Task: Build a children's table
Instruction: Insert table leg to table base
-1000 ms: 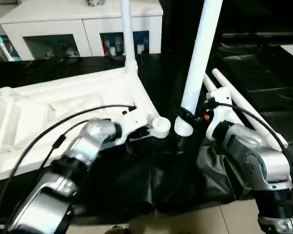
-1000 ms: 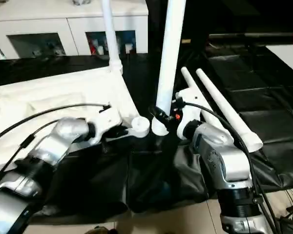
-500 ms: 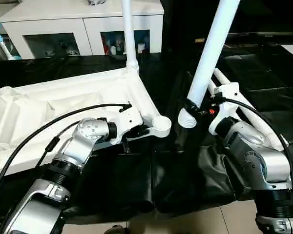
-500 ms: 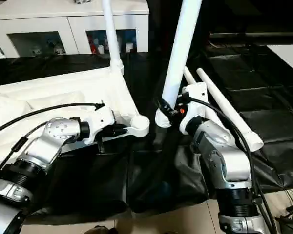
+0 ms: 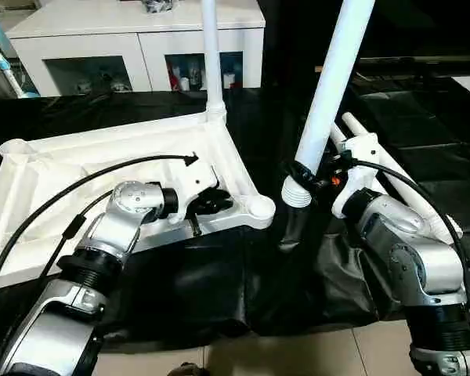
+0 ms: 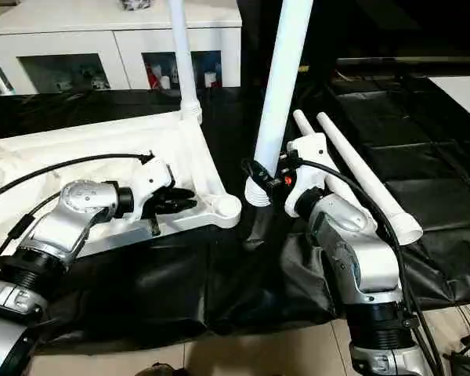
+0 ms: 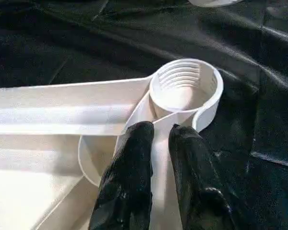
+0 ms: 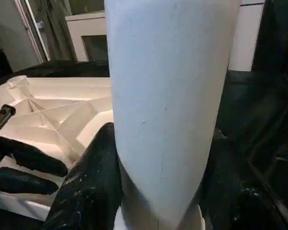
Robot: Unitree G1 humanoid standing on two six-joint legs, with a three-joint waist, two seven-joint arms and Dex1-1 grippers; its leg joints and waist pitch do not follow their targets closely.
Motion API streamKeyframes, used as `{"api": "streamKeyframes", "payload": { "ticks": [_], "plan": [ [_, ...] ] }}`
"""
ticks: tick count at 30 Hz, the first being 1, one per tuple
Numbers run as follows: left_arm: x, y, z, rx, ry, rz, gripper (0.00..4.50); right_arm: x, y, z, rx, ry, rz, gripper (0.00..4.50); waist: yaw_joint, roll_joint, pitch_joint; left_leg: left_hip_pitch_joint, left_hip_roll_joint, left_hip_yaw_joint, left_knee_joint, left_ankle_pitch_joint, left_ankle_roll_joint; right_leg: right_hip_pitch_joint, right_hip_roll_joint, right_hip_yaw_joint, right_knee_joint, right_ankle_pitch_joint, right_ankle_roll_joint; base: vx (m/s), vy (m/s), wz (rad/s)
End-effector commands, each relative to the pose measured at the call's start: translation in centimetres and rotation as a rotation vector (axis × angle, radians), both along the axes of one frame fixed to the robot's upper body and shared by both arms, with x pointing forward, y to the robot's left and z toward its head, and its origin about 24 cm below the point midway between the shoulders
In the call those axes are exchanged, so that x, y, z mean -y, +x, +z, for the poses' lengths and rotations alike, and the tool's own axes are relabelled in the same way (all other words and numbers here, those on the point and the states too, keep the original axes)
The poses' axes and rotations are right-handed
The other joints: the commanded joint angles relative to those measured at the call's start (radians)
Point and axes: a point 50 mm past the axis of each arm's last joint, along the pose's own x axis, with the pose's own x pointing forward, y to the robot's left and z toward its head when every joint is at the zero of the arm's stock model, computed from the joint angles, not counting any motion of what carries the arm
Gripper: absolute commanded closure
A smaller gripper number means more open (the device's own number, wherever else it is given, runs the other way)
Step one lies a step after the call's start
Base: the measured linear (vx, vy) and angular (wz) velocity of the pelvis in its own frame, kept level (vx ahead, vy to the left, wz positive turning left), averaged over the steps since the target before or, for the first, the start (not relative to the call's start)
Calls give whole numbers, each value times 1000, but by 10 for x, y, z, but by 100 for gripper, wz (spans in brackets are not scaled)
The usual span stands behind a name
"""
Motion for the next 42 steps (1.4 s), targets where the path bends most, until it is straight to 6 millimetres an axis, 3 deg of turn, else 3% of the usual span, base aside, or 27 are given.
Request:
{"api": "streamKeyframes", "payload": {
  "ticks": [1,2,5,8,15,29,36,42],
  "plan": [
    [-3,0,-1,-24,6,3,362,0,-2,8,41,0,8,265,0,-6,-78,34,66,-39,-72,-230,11,42,-80,50,-68,-235,-187,0,0,0],
    [-3,0,0,-31,-4,1,342,0,-2,8,40,1,9,265,0,-5,-79,33,66,-39,-71,-219,15,42,-79,49,-66,-220,-192,0,0,0],
    [-1,1,-2,-10,15,-5,342,-1,-1,7,37,-1,12,265,-1,-10,-78,32,66,-38,-71,-218,22,43,-79,49,-67,-212,-198,0,0,0],
    [2,1,-6,-41,-12,-22,342,-2,-1,7,34,-2,16,265,0,-7,-76,34,65,-39,-71,-238,17,42,-80,49,-72,-258,-186,0,0,0],
    [4,-1,-11,-108,-25,-77,342,-2,-1,6,28,-8,24,265,1,-5,-75,35,65,-39,-73,-239,16,40,-80,49,-73,-248,-189,0,0,0],
    [-6,3,-22,-111,131,-96,342,-2,-2,7,31,-12,25,265,0,-2,-76,36,67,-41,-74,-251,10,43,-82,49,-70,-217,-204,0,0,0],
    [-5,4,-23,-108,99,-99,412,-2,-2,7,32,-12,24,265,0,-1,-76,37,69,-41,-75,-262,8,43,-83,49,-69,-221,-209,0,0,0],
    [-5,1,-25,-113,44,-93,440,-2,-2,8,33,-11,27,265,1,-4,-78,36,69,-40,-73,-246,15,44,-84,49,-66,-199,-217,0,0,0]
  ]
}}
